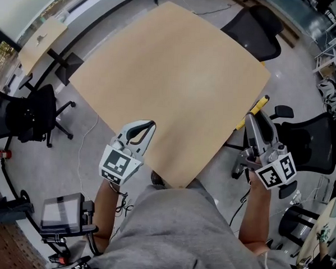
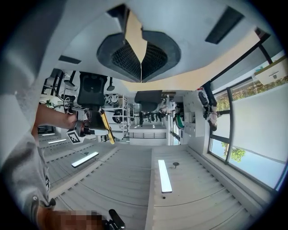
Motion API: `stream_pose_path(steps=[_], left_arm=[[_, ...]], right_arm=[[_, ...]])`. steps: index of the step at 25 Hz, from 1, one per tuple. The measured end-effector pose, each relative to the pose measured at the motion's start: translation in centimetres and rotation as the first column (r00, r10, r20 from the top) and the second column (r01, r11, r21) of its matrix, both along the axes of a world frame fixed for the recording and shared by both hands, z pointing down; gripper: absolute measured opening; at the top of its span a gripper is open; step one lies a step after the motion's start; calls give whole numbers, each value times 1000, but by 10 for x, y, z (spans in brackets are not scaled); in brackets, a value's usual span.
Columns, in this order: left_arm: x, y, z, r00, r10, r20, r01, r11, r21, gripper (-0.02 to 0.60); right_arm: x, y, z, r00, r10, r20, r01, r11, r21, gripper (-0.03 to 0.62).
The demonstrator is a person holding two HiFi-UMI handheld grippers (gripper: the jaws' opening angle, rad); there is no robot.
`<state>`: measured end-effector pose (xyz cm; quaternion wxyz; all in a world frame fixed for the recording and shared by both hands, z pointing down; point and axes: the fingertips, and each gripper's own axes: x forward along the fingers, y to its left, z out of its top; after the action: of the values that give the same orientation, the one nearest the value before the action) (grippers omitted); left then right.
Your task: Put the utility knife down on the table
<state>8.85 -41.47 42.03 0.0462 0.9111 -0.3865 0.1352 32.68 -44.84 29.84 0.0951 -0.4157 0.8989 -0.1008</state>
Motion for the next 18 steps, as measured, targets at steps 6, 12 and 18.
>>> stream_pose_path(steps=[6,12,18], left_arm=[[4,-16,2,998,-58,11,58,998,-14,6],[0,-32,8,993,-121,17,121,992,-34,6],[-9,-48,15,979,-201,25,202,978,-57,6]], right_arm=[[3,-48,-1,998,-59,-6,59,998,6,118],[-4,-102,6,993,-118,-12,118,993,3,118],[-20,-153,12,982,-186,-17,186,982,-2,118]])
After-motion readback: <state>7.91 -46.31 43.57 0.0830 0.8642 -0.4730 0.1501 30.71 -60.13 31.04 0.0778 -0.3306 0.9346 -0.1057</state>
